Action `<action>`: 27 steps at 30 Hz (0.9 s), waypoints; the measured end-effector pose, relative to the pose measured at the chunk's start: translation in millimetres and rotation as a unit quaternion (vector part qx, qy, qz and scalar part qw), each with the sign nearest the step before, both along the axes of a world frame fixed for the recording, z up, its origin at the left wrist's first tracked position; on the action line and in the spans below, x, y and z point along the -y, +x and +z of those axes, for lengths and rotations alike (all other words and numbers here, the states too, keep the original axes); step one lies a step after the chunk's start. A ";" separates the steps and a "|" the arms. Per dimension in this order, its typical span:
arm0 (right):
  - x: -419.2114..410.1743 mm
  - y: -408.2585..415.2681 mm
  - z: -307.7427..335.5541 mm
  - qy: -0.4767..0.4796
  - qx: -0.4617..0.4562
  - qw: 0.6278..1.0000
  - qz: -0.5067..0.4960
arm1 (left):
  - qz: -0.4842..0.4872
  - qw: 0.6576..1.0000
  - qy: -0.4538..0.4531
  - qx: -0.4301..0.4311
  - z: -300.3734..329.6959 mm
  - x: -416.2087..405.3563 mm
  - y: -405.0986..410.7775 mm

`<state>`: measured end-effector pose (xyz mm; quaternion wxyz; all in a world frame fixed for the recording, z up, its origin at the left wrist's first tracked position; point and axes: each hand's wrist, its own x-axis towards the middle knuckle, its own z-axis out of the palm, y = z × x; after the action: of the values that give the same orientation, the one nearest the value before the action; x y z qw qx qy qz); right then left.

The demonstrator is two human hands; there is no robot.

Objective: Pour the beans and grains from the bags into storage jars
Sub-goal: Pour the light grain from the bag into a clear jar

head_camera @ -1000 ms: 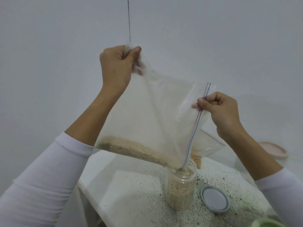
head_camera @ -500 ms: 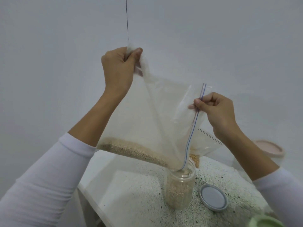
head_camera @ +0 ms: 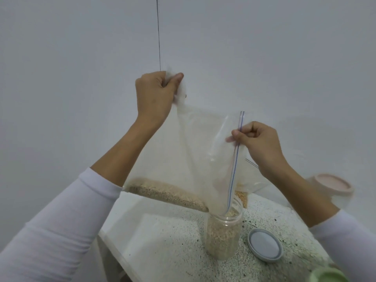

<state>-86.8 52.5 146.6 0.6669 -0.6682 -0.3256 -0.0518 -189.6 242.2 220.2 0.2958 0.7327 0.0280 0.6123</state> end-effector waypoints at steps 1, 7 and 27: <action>-1.7 -1.8 0.7 -0.009 0.005 1.000 -0.003 | 0.000 1.000 0.001 0.001 -1.5 2.4 0.8; -16.1 -22.1 9.0 -0.136 0.068 0.988 -0.015 | 0.017 1.000 -0.001 -0.009 -2.3 14.1 5.9; -53.5 -21.5 18.3 -0.078 0.098 0.992 0.012 | -0.158 0.979 -0.109 -0.074 -16.5 14.4 8.4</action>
<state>-108.4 106.0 164.9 0.5783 -0.7057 -0.4007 -0.0839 -181.2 227.8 203.7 0.4645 0.7341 0.0000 0.4953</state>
